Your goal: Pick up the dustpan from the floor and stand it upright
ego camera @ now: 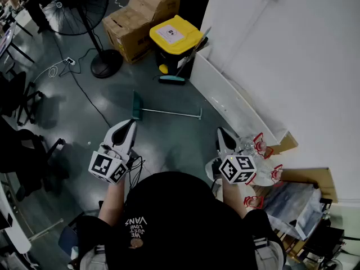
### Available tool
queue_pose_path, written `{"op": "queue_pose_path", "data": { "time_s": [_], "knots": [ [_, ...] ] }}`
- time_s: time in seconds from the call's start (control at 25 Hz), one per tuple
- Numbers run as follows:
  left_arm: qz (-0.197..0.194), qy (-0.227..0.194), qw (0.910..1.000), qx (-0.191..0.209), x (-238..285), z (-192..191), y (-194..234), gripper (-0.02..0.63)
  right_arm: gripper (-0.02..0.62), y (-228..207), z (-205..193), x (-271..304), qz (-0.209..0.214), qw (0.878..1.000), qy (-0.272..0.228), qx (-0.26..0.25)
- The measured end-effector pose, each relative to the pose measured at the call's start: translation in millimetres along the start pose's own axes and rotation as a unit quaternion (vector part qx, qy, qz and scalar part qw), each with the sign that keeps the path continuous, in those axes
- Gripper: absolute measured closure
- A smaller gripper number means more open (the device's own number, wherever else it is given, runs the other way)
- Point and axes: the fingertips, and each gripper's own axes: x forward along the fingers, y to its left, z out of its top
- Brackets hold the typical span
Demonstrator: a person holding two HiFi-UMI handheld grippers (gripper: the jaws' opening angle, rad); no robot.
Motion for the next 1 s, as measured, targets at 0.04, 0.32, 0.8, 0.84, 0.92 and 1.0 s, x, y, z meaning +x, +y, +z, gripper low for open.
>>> {"op": "queue_pose_path", "data": {
  "time_s": [0.04, 0.32, 0.8, 0.84, 0.92, 1.0],
  "knots": [
    [0.001, -0.001, 1.0, 0.001, 2.2, -0.1, -4.1, 0.554, 0.594, -2.3, 1.1, 0.0, 0.005, 1.0, 0.002, -0.003],
    [0.006, -0.004, 1.0, 0.007, 15.2, -14.9, -23.3, 0.552, 0.594, -10.1, 2.7, 8.3, 0.056, 0.998, -0.006, 0.005],
    [-0.045, 0.013, 0.9989, -0.006, 70.3, -36.2, 34.5, 0.552, 0.588, -5.9, 7.4, 65.2, 0.023, 0.999, -0.033, 0.01],
    [-0.055, 0.017, 0.9983, -0.009, 78.7, -35.0, 43.5, 0.551, 0.578, -4.3, 9.4, 75.7, 0.017, 0.999, -0.036, 0.013],
    [-0.07, 0.025, 0.9971, -0.013, 93.9, -35.4, 66.3, 0.549, 0.538, -0.8, 12.5, 96.9, 0.001, 0.999, -0.038, 0.024],
    [-0.086, 0.037, 0.9955, -0.016, 109.0, -36.3, 89.6, 0.549, 0.521, 2.8, 16.7, 115.8, -0.017, 0.998, -0.042, 0.035]
  ]
}}
